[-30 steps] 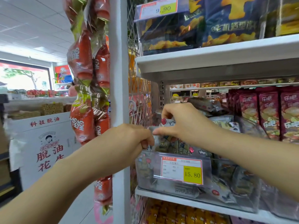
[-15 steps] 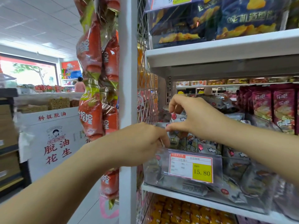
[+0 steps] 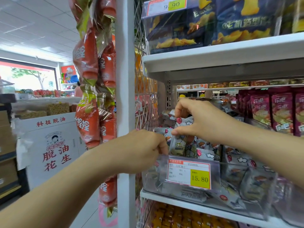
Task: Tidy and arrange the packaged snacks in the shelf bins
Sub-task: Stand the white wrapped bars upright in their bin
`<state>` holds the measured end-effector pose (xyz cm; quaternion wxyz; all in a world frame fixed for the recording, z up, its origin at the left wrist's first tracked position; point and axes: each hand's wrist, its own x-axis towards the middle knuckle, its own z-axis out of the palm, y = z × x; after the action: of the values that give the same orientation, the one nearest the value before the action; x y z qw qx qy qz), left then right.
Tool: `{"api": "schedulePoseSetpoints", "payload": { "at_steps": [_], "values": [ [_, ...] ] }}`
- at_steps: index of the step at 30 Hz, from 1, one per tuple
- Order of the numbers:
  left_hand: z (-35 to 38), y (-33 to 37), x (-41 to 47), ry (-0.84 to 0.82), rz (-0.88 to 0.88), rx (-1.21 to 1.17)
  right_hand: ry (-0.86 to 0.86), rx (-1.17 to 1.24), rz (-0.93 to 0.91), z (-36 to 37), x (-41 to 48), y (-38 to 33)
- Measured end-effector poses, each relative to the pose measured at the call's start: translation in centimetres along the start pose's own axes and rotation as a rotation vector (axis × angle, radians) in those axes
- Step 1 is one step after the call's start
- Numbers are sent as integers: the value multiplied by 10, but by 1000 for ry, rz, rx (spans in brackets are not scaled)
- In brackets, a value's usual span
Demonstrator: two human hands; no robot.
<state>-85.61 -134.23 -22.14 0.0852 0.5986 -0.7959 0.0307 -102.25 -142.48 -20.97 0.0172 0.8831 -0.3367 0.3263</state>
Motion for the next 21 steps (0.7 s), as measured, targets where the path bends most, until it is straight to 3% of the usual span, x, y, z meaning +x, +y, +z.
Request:
{"api": "schedulePoseSetpoints", "payload": {
  "at_steps": [7,17,21],
  "values": [
    [2,2,10,-25,5,97,-33,37,13,-1,-2,0],
    [3,-2,1,2,70,-88,-25,30,28,-4,-4,-1],
    [5,-6,-1,54,117,-54,-49,60,16,-4,-4,0]
  ]
}}
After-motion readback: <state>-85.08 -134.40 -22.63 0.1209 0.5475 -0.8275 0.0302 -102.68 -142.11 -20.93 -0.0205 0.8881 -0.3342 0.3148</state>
